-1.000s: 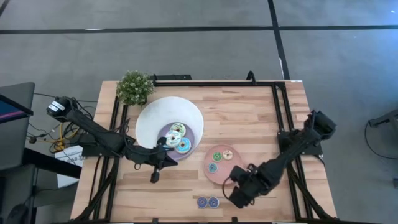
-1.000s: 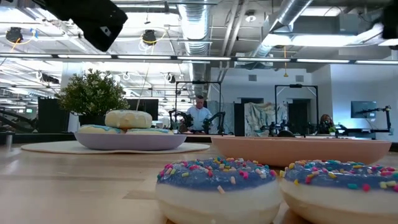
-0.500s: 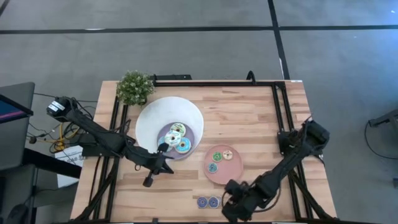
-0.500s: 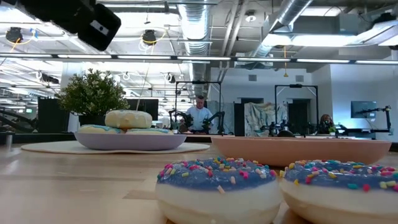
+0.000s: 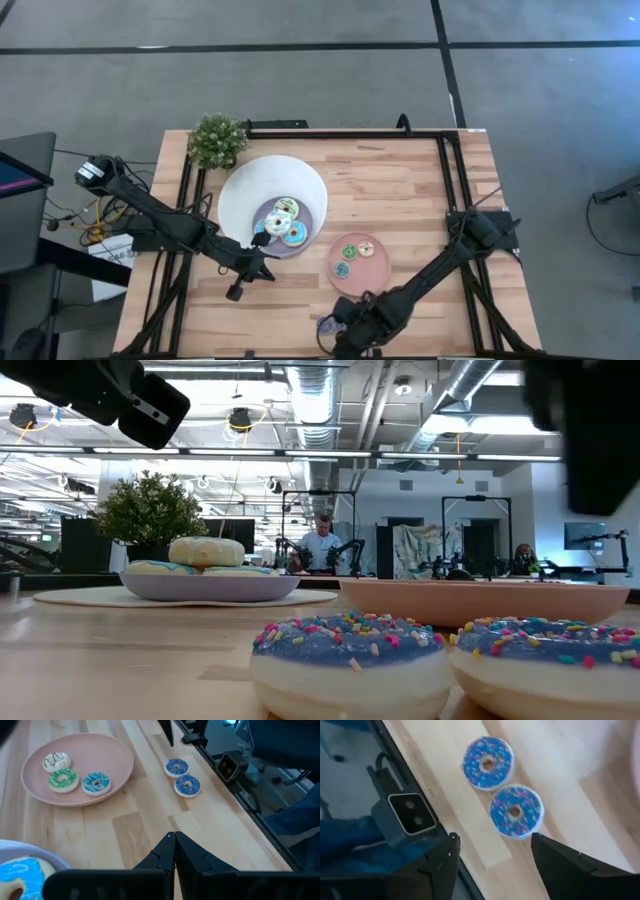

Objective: Pick & Place donuts
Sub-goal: Put the small violet donut on the pink plate

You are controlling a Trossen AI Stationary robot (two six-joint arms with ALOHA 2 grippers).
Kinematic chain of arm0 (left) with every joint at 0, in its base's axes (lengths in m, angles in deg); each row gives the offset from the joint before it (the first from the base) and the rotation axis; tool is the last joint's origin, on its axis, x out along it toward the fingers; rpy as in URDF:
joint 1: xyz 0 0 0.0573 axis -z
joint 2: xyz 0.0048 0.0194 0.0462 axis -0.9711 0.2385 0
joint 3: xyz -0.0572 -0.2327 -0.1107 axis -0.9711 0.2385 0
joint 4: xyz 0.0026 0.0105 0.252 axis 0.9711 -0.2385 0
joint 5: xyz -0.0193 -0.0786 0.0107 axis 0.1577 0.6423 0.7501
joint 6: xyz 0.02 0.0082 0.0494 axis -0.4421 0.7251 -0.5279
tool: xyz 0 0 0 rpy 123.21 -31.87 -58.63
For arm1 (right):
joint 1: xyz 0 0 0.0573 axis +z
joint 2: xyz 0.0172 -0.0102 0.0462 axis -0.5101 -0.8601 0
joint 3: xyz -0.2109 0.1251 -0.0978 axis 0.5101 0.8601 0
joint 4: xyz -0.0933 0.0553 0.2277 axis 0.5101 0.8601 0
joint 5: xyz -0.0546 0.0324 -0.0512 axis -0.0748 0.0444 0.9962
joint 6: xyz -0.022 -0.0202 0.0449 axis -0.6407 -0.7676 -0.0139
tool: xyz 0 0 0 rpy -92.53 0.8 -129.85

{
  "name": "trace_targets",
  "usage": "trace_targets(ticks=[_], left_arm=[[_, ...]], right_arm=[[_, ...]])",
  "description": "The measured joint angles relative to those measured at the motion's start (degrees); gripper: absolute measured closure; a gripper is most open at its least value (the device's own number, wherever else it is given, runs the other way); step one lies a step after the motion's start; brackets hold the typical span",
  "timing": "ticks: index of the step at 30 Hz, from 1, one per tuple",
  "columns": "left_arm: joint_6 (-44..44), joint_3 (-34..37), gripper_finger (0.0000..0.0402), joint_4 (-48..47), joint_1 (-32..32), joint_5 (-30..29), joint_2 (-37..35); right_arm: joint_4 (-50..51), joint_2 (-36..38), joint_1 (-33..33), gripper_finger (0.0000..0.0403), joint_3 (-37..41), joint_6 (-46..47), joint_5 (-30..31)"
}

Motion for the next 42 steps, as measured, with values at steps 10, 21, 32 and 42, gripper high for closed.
trace_targets(ticks=[10,21,32,42], left_arm=[[-2.03,0.00,0.0401,-0.60,-0.02,-0.39,0.00],[-2.31,0.00,0.0401,-1.12,-0.02,-1.91,0.00],[-5.07,0.00,0.0401,-1.45,-0.04,-3.37,0.00],[-6.71,0.00,0.0401,-1.42,-0.11,-5.31,0.00]], right_arm=[[2.15,-2.48,0.04,0.0168,-2.10,-19.86,1.86],[1.58,-2.50,-0.72,0.0140,-1.27,-30.25,1.34],[-6.23,-2.50,-1.31,0.0058,2.87,-36.05,0.99],[-7.44,-3.91,-1.43,0.0035,3.51,-42.73,2.78]])
